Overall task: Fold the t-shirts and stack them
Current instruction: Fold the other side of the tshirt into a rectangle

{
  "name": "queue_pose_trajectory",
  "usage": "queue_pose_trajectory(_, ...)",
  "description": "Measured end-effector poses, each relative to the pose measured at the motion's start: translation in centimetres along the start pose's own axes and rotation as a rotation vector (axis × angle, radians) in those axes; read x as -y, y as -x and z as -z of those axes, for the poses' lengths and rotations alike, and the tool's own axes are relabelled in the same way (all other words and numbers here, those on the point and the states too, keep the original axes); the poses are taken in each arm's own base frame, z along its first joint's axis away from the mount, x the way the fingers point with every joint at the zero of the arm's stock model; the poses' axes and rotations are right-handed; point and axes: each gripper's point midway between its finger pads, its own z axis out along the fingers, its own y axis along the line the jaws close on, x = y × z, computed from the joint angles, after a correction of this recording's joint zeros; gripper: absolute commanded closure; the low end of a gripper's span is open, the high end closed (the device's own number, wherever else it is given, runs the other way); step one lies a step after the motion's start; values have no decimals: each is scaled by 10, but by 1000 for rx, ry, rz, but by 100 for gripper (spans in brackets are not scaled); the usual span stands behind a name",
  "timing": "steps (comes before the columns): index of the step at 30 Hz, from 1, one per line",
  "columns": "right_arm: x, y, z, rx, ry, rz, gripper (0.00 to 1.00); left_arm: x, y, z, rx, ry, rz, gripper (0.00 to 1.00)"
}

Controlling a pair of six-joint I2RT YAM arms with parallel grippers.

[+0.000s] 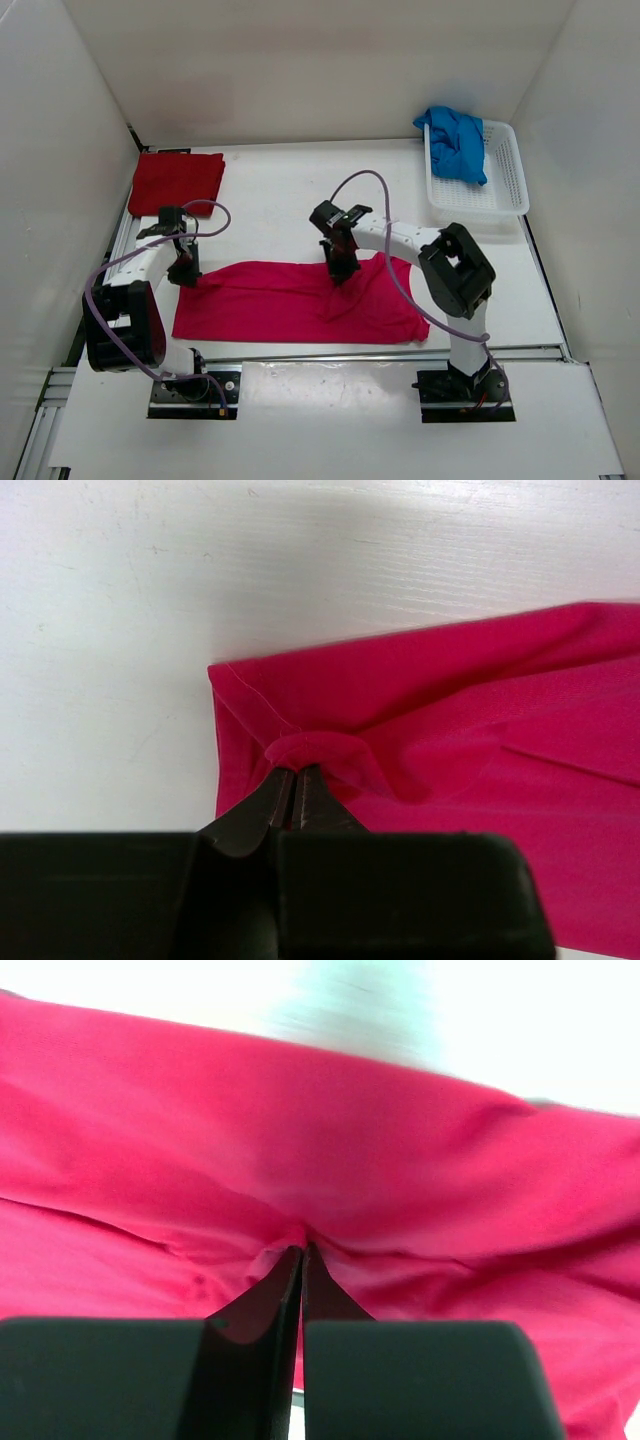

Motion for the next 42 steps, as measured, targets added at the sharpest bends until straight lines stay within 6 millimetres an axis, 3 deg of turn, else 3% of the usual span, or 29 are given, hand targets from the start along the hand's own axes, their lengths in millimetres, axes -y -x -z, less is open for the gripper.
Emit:
queue_pose_trajectory(2,11,-4,6,6,0,-33,100,-1,1,0,3,3,1,90)
queue_pose_trajectory(5,32,-19,33,36,9,-88,100,-3,6,3,15,14,1,90)
queue_pose_trajectory(8,50,-40,66,94,25,-128,100,-7,13,5,34,40,4,90)
queue_pose_trajectory(10,58,-59,77,106,35,-147,100,-10,19,7,50,56,6,90)
queue_pose_trajectory(14,81,-107,65,32,-6,-188,100,-15,33,10,78,84,10,90)
queue_pose_trajectory(17,95,-130,56,-39,-52,-219,100,-19,42,8,86,103,12,90)
queue_pose_trajectory(24,103,-127,64,6,-47,-261,100,-22,43,-1,66,139,1,88)
queue_pose_trajectory(29,107,-135,55,-16,-51,-283,100,-16,41,-2,63,139,-22,86)
queue_pose_trajectory(31,109,-130,55,-18,-41,-309,100,-12,45,1,72,132,-32,84)
queue_pose_trajectory(34,114,-103,62,-3,-25,-368,100,-7,77,12,122,116,-32,83)
queue_pose_trajectory(37,122,-37,81,92,18,-424,100,-2,132,20,218,102,-21,83)
queue_pose_trajectory(39,130,16,97,195,50,-441,100,1,155,18,256,98,-18,83)
queue_pose_trajectory(42,137,61,111,291,82,-442,100,3,160,6,243,98,-22,83)
